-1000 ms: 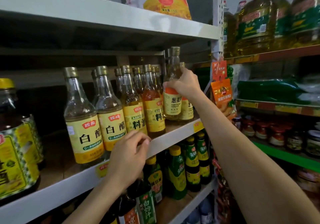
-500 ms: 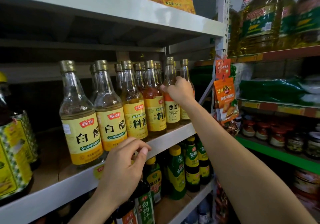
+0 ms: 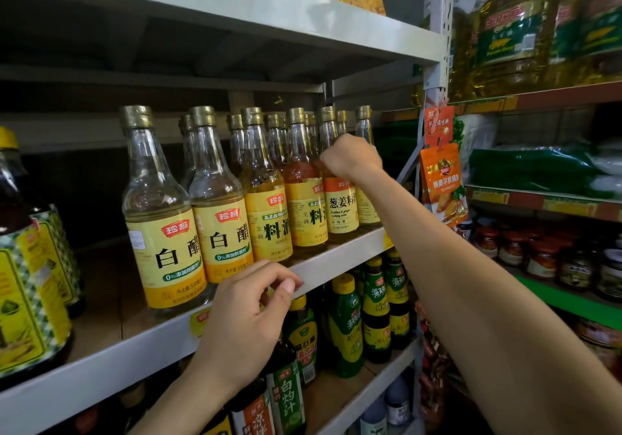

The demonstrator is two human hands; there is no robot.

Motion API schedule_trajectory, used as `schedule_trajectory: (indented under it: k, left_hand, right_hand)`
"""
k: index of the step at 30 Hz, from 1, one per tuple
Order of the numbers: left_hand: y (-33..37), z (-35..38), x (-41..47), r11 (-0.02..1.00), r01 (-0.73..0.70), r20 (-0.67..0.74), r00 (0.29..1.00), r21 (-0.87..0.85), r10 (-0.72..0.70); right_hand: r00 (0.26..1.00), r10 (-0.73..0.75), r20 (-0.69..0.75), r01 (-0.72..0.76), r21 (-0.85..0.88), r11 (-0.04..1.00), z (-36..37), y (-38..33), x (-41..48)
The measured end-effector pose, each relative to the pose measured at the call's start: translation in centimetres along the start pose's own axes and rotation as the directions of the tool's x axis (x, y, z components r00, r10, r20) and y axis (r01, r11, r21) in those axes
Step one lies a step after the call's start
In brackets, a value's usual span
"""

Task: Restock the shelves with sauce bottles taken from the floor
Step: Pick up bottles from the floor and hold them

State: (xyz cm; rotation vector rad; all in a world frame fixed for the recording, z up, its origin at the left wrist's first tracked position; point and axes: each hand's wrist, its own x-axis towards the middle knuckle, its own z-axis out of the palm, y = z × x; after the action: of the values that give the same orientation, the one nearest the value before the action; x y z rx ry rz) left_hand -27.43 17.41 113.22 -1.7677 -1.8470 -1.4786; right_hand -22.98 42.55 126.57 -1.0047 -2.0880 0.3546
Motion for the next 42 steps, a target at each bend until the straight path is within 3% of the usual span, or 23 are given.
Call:
schedule_trajectory:
  k: [10,16,21,25,28,32,34,38,42]
  left_hand:
    - [-0.3,-0.7,-0.5,0.998,0.019,0.018,1.000,-0.054,-0.018]
    - [-0.3,-0.6,-0.9,1.000,0.003,0.039,0.999,-0.013,-0.002]
    - [-0.8,-0.6,-0.9,1.000,0.018,0.038,0.999,-0.008,-0.018]
    - [-1.8,-0.6,-0.5,0.997,0.061,0.026,0.998,0.038,-0.062]
    - [-2.4,-0.6,-0.1,0.996,0.079,0.010,0.997,0.042,-0.080]
    - [-2.9,0.3,-0.9,0.996,0.094,0.003,0.996,-0.008,-0.094]
    - [-3.0,1.9,-2.1,0.996,0.079,0.038,0.996,-0.045,-0.078]
    - [-3.7,8.7,-6.1,0.998,0.055,0.208,0.977,-0.042,-0.045]
    - [-5.1,18.8,-14.1,0.987,0.152,0.456,0.883,-0.061,-0.108]
  right_hand:
    - [0.995,0.054,0.078,-0.057,0.034,0.998,-0.6,0.0,0.7]
    - [0.990,0.093,0.107,-0.071,-0.192,0.979,-1.0,-1.0,0.2]
    - [0.976,0.094,0.198,-0.065,-0.148,0.987,-1.2,-0.3,0.4]
    - [0.988,0.073,0.136,-0.058,-0.112,0.992,-0.6,0.4,-0.1]
    - [0.997,0.079,-0.010,-0.080,-0.052,0.995,-0.3,0.9,-2.1]
    - [0.957,0.077,-0.281,-0.031,0.165,0.986,1.0,3.1,-9.6]
    - [0.933,0.155,-0.326,-0.044,0.322,0.946,2.7,5.6,-15.6]
    - [0.905,0.364,-0.222,-0.181,0.572,0.800,7.1,12.3,-29.7]
    - [0.776,0.622,-0.107,-0.470,0.560,0.683,10.2,20.0,-43.0]
